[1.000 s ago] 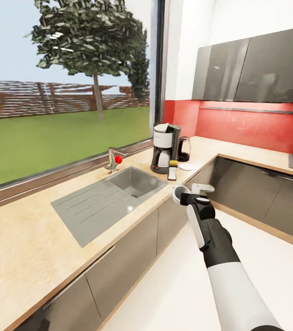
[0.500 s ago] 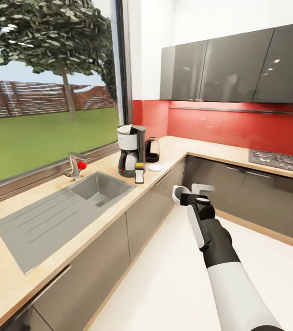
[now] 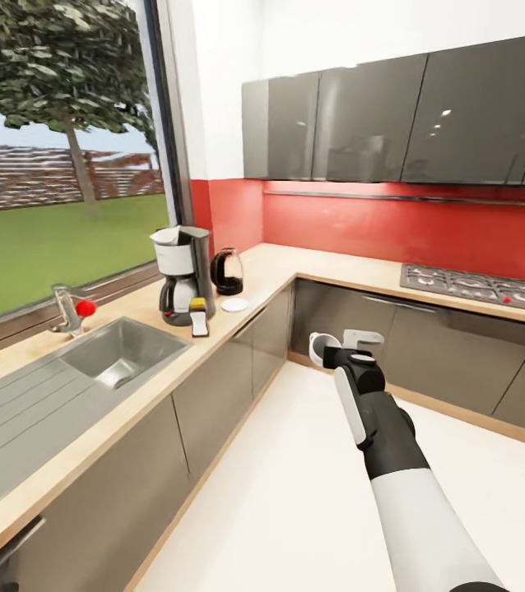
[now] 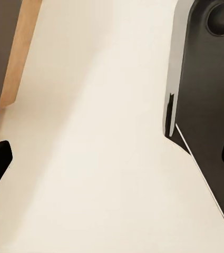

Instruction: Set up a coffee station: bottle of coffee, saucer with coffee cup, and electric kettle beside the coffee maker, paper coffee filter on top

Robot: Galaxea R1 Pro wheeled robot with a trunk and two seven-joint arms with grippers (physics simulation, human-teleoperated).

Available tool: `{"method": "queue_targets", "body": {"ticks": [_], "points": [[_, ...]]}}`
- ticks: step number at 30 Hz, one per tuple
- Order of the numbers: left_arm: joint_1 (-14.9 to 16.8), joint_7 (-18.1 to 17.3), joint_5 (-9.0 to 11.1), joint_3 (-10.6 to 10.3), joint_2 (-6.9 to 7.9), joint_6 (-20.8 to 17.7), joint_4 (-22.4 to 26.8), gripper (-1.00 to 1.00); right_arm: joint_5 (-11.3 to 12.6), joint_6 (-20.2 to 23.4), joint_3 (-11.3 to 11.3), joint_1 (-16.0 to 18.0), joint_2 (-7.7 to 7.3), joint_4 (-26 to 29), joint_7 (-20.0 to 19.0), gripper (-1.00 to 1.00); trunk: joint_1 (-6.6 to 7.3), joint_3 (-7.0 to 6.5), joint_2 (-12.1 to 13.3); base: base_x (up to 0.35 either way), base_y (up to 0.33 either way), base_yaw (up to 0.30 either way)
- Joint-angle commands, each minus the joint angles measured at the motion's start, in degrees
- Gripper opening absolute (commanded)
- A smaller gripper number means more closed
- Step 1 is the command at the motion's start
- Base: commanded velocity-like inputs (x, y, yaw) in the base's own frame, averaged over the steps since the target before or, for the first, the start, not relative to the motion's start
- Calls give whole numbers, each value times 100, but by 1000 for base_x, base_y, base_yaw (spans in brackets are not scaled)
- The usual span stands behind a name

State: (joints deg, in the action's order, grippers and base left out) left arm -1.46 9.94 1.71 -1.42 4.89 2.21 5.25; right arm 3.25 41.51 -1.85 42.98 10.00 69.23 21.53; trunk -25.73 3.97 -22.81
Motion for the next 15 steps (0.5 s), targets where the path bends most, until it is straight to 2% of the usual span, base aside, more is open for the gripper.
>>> {"method": "queue_targets", "body": {"ticks": [1,8,15], "points": [[-3,17,21,-16,2,7,11,100,29,16,-12,3,0,-1,44,-100,-5,11,-11,186,-238,-8],[-3,17,23,-16,2,1,11,100,39,6,-17,0,0,-95,43,-100,-5,11,-11,241,-194,-1],[-3,17,23,-16,-2,-1,11,100,60,6,-17,0,0,-123,36,-100,-5,11,-11,292,-127,0]]}}
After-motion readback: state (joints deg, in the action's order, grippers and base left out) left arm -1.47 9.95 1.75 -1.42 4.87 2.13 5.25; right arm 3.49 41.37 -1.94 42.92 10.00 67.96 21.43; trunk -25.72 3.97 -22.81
